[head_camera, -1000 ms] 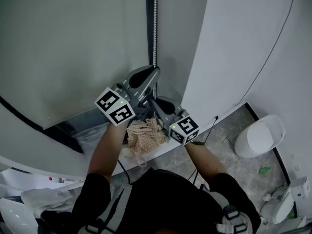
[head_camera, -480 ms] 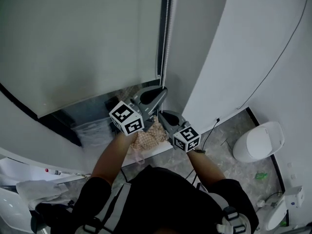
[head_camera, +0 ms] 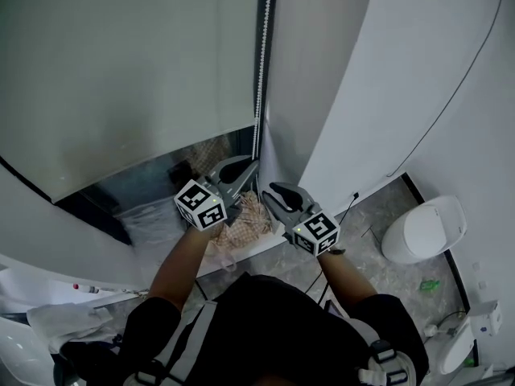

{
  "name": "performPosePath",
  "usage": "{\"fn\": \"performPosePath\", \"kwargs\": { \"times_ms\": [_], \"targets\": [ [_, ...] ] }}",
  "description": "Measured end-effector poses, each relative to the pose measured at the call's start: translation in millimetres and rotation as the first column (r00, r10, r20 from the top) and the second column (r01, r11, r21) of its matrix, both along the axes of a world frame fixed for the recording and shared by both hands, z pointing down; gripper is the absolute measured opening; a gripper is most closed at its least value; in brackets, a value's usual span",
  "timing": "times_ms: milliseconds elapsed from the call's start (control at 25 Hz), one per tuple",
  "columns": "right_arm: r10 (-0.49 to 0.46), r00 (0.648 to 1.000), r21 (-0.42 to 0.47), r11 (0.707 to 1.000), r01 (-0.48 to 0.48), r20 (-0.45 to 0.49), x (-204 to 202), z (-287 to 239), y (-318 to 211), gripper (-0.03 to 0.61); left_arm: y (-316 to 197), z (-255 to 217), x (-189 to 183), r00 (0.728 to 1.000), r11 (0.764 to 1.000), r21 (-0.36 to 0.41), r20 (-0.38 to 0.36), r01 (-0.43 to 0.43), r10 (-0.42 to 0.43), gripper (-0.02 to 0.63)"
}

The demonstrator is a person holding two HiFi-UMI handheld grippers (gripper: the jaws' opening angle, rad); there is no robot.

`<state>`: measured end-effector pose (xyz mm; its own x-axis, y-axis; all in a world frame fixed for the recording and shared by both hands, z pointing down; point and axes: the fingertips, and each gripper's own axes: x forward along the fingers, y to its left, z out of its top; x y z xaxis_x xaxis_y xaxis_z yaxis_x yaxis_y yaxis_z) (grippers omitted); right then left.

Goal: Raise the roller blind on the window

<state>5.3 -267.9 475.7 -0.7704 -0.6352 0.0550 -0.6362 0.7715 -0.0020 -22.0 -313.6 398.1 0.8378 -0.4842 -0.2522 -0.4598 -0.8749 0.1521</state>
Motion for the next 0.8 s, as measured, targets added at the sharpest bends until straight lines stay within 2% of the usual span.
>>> {"fn": "performPosePath", "kwargs": {
  "times_ms": [160, 280, 480, 800],
  "targets": [
    [0.002, 0.987, 0.108, 0.994, -0.02, 0.16, -0.5, -80.7, 0.1, 0.106, 3.2, -1.8, -4.4, 0.998, 1.0, -0.028, -0.07, -0.008, 0.006, 0.015],
    [-0.038, 0.971, 0.175, 0.985, -0.003, 0.236, -17.5, -129.4, -2.9, 0.106, 7.2, -2.6, -6.7, 0.997, 0.999, -0.032, -0.074, 0.0, -0.002, 0.015],
    [-0.067, 0.968, 0.267, 0.964, 0.0, 0.242, -35.3, -186.2, -22.8, 0.11, 12.0, -6.2, -6.6, 0.998, 0.999, -0.031, -0.067, 0.013, -0.015, 0.015],
    [-0.119, 0.966, 0.368, 0.929, 0.026, 0.231, -57.7, -228.1, -25.8, 0.099, 23.4, -3.0, -22.6, 0.998, 0.999, -0.018, -0.056, 0.032, -0.033, 0.015]
  ]
}}
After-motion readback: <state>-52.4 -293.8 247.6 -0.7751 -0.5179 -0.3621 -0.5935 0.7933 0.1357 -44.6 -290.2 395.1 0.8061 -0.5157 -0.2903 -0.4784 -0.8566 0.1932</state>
